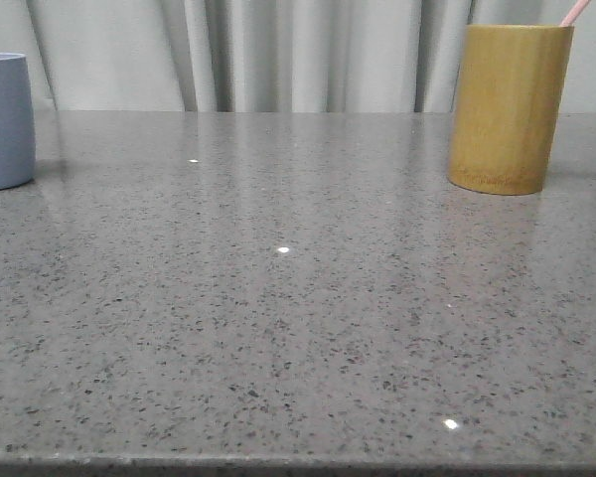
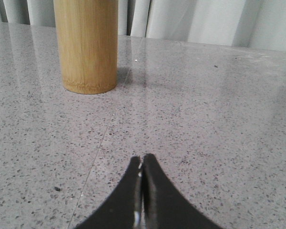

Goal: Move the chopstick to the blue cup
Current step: 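Move the left gripper above the light blue cup, then lower the open left gripper around the blue cup's rim and close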

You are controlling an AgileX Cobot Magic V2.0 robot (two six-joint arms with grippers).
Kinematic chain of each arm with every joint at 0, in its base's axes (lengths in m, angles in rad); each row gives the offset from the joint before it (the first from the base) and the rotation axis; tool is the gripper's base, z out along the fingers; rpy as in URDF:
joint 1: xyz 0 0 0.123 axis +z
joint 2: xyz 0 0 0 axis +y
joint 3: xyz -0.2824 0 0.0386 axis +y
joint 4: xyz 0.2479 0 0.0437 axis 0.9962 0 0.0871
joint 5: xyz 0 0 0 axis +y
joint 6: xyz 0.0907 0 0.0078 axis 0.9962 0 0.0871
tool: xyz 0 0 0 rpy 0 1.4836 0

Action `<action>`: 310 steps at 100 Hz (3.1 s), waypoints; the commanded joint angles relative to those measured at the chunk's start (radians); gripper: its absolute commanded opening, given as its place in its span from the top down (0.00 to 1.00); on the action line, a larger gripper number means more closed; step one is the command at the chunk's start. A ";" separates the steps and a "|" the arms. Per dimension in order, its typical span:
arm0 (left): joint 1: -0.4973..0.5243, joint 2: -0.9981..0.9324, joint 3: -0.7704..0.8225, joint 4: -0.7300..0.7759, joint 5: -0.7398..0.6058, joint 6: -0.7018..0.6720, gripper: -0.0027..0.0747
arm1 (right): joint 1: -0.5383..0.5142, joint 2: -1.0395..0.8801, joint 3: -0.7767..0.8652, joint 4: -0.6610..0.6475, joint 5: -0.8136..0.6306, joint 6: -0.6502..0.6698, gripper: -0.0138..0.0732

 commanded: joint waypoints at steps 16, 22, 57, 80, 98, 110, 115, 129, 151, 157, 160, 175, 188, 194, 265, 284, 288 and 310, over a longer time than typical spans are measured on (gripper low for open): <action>-0.008 -0.034 0.010 -0.008 -0.083 -0.012 0.99 | -0.002 -0.020 0.001 -0.006 -0.085 -0.003 0.92; -0.008 -0.034 0.010 -0.008 -0.084 -0.012 0.99 | -0.002 -0.020 0.001 -0.006 -0.094 -0.003 0.92; -0.008 -0.034 -0.055 -0.047 -0.112 -0.012 0.99 | -0.002 -0.019 -0.076 0.009 -0.207 0.000 0.92; -0.008 0.019 -0.260 -0.100 0.061 -0.012 0.99 | -0.002 0.017 -0.320 0.034 0.124 0.000 0.92; -0.008 0.189 -0.497 -0.187 0.243 -0.012 0.99 | -0.002 0.146 -0.506 0.034 0.336 0.001 0.92; -0.008 0.351 -0.676 -0.225 0.408 -0.012 0.99 | -0.002 0.254 -0.641 0.055 0.433 0.001 0.92; -0.008 0.420 -0.752 -0.225 0.490 -0.012 0.99 | -0.002 0.297 -0.691 0.067 0.467 0.001 0.92; -0.008 0.594 -0.934 -0.225 0.662 -0.003 0.99 | -0.002 0.415 -0.822 0.101 0.560 0.001 0.92; -0.008 0.730 -1.008 -0.233 0.679 -0.003 0.99 | -0.002 0.533 -0.910 0.131 0.601 0.001 0.92; -0.008 0.743 -1.008 -0.234 0.679 -0.003 0.99 | -0.002 0.541 -0.910 0.134 0.601 0.001 0.92; -0.008 0.747 -1.008 -0.234 0.679 -0.003 0.99 | -0.002 0.544 -0.910 0.134 0.602 0.001 0.92; -0.008 0.750 -1.008 -0.234 0.677 0.024 0.99 | -0.002 0.545 -0.909 0.134 0.608 0.001 0.91; -0.008 0.750 -1.008 -0.237 0.681 0.071 0.92 | -0.002 0.545 -0.909 0.134 0.620 0.001 0.77; -0.008 0.750 -1.008 -0.242 0.682 0.096 0.80 | -0.002 0.545 -0.909 0.134 0.625 0.001 0.66; -0.008 0.829 -1.064 -0.250 0.631 0.098 0.19 | -0.002 0.545 -0.909 0.134 0.625 0.001 0.23; -0.008 0.982 -1.173 -0.250 0.629 0.096 0.19 | -0.002 0.545 -0.909 0.134 0.625 0.001 0.23; -0.008 1.015 -1.201 -0.250 0.631 0.094 0.19 | -0.002 0.545 -0.909 0.134 0.625 0.001 0.23; -0.008 1.233 -1.340 -0.250 0.652 0.094 0.19 | -0.002 0.545 -0.909 0.134 0.625 0.001 0.23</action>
